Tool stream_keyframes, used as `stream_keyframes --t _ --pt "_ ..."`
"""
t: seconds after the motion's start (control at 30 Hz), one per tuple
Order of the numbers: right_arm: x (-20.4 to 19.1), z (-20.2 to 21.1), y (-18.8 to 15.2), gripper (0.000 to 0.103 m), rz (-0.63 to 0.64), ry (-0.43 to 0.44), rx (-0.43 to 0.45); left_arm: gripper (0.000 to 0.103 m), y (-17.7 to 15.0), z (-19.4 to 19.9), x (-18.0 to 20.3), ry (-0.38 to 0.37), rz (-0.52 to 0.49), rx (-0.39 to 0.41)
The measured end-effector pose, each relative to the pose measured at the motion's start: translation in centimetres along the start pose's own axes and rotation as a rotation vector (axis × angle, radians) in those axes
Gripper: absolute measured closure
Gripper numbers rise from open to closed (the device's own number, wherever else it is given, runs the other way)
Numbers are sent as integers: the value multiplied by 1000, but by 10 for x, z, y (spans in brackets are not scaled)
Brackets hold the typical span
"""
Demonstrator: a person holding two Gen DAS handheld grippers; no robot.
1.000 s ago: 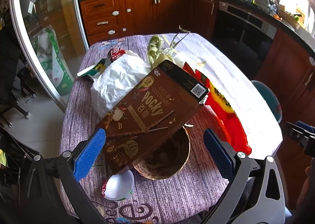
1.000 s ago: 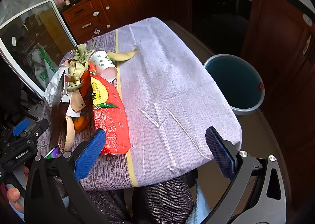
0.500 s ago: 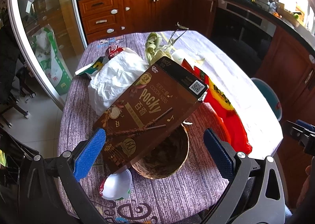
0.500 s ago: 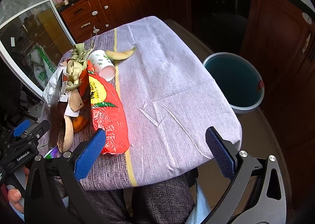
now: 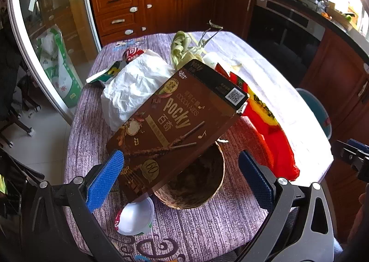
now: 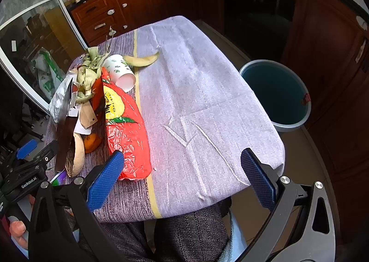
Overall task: Collect trash
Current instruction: 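Move both tools toward the brown Pocky box and red snack bag, then grasp the brown Pocky box with the left tool while the right tool grasps the red snack bag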
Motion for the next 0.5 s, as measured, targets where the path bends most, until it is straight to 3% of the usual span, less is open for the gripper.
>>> stream_keyframes --t 0.13,0.37,0.5 --pt "-12 -1 7 6 26 27 0 4 -1 -3 -7 17 -2 -6" --pt "-70 -11 20 7 166 157 -11 4 -2 -17 -20 -26 31 -53" --pt "-90 -27 24 21 214 150 -23 4 -2 -23 -20 -32 15 -72"
Point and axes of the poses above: each gripper's, at about its wrist camera, not at the fingertips, and z roughly against the way its jaws point, x to its right, y to its top, the point moved 4 cm from there along -z, roughly the way its jaws point, and after that the axes turned 10 degrees about -y, right-handed, at the moved point
